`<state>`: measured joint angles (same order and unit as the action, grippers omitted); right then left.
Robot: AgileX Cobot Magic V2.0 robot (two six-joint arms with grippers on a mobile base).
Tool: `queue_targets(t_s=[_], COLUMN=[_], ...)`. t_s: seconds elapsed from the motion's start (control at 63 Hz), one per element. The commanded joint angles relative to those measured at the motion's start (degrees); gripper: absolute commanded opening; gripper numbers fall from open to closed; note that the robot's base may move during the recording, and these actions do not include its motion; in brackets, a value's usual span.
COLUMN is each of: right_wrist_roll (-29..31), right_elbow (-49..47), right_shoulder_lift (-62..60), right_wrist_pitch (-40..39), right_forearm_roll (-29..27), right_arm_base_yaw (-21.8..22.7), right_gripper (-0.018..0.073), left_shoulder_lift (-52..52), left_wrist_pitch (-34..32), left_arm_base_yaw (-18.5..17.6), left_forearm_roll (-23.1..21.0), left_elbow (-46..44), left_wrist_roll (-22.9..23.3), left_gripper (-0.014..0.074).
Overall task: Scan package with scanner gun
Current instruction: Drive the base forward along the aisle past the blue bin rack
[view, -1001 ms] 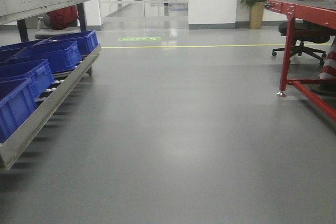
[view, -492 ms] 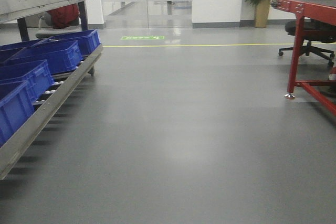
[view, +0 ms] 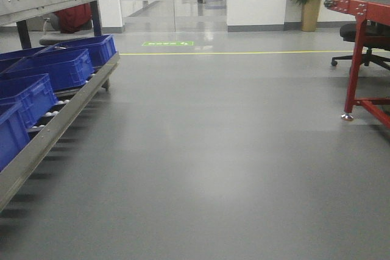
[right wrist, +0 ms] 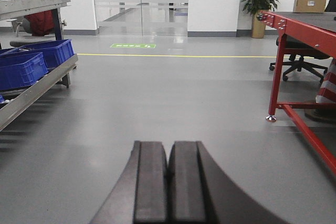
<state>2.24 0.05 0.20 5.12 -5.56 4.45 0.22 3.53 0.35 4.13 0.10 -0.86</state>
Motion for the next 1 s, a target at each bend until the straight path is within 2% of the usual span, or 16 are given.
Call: queue_targets(t_s=[0.0,0.985], right_wrist_roll=[0.3,0.3], right_elbow=[0.0,0.0], right_shoulder_lift=[-0.2,-0.2], right_wrist_pitch=[-0.8,-0.8], right_forearm_roll=[0.4,0.4], right_arm_base_yaw=[-0.1,-0.1], right_gripper=[-0.0162,-0.0162], left_shoulder_lift=[-0.2,-0.2], left_wrist_pitch=[-1.4,-1.5], left_arm_base_yaw=[0.0,0.0], left_forearm_roll=[0.1,0.1], left_elbow=[-0.1,-0.1], left_wrist_roll=[-0.1,-0.1], left_gripper=[-0.0111,-0.0111])
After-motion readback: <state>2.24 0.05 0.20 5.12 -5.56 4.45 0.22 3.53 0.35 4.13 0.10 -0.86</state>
